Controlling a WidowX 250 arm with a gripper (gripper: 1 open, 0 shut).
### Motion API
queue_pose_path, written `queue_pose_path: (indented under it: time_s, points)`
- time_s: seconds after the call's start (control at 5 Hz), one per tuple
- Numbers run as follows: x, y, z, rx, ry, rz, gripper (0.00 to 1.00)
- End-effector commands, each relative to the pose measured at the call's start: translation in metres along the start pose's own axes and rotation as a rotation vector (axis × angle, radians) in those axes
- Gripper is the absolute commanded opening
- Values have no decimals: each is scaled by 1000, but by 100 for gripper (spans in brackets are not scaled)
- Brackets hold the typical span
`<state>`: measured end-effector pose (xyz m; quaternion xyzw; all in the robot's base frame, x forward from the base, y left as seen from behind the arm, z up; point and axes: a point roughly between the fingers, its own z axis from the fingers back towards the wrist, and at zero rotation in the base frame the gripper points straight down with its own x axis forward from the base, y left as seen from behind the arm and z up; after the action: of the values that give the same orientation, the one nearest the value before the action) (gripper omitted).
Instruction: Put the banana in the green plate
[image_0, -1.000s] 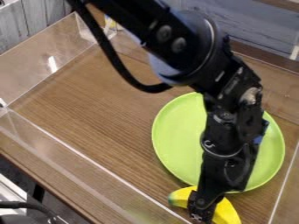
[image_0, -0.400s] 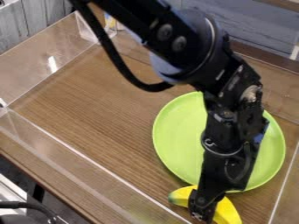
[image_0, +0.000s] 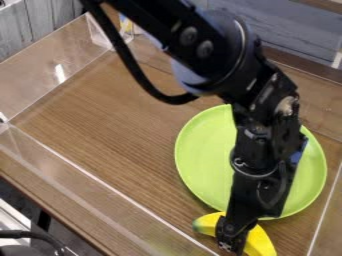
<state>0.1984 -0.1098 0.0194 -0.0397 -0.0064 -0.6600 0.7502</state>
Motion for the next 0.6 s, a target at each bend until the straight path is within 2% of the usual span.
queue_pose_path:
  time_s: [0.0,0.4]
  points:
    - [-1,1,-1,-1,-9,-12,100]
    - [-6,-2,0,2,-15,-16,100]
